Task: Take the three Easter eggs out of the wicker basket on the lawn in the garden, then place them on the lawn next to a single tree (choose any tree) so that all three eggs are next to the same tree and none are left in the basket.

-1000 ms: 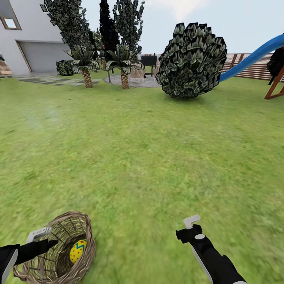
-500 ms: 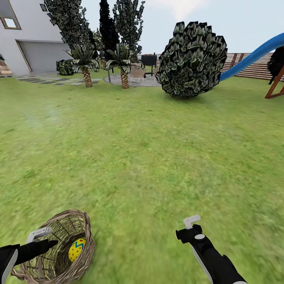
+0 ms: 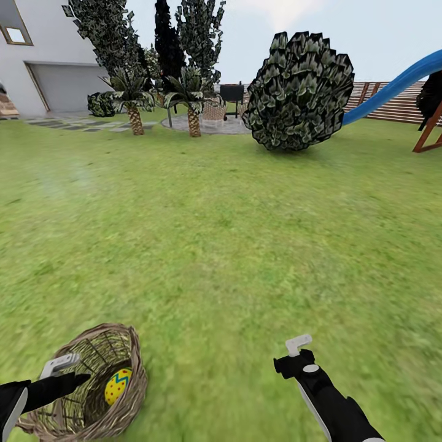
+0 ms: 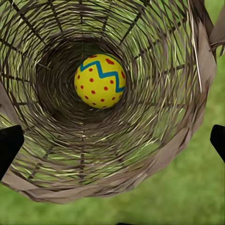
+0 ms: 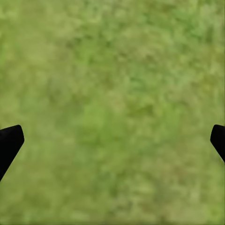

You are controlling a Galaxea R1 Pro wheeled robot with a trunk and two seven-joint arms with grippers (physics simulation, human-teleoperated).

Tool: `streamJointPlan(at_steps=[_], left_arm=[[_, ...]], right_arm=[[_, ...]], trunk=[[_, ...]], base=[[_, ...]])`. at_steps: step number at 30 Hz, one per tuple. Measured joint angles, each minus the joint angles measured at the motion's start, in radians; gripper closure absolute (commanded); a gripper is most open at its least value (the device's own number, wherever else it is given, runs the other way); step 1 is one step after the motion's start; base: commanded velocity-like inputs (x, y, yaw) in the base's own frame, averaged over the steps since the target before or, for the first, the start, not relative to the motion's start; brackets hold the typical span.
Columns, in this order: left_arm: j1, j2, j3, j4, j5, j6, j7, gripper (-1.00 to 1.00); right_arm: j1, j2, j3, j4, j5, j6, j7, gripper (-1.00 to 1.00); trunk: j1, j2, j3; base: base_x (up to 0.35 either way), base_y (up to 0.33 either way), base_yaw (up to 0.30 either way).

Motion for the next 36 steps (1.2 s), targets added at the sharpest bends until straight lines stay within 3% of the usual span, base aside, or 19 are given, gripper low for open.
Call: streamJointPlan(at_steps=[6, 11, 15, 19, 24, 36], left_arm=[[0.0, 0.0, 0.0, 0.0, 0.001, 0.0, 0.0, -1.0], [0.0, 0.0, 0.001, -0.002, 0.003, -0.001, -0.002, -1.0], [0.003, 0.008, 0.005, 0.013, 0.007, -0.012, 0.013, -1.0], [0.003, -0.015, 0.003, 0.012, 0.005, -0.012, 0.004, -1.0], [0.003, -0.043, 0.003, 0.012, 0.004, -0.012, 0.003, -1.0], [0.003, -0.044, 0.011, 0.011, 0.004, -0.012, 0.003, -1.0]], right_arm=[[0.0, 0.0, 0.0, 0.001, 0.0, -0.001, 0.0, -1.0], [0.0, -0.002, -0.001, 0.001, -0.002, -0.003, 0.0, -1.0], [-0.001, -0.024, -0.001, -0.007, -0.006, -0.025, -0.002, -1.0], [-0.002, -0.047, -0.003, -0.009, -0.007, -0.043, -0.001, -1.0], [-0.002, -0.048, -0.003, -0.008, -0.007, -0.071, -0.002, -1.0], [-0.002, -0.047, -0.003, -0.008, -0.007, -0.082, -0.002, -1.0]], trunk=[[0.023, -0.042, -0.019], [0.023, -0.042, -0.019], [0.023, -0.042, -0.019], [0.023, -0.042, -0.019], [0.023, -0.042, -0.019], [0.023, -0.042, -0.019]], base=[[0.0, 0.0, 0.0], [0.0, 0.0, 0.0], [0.0, 0.0, 0.0], [0.0, 0.0, 0.0], [0.0, 0.0, 0.0], [0.088, 0.007, 0.0]])
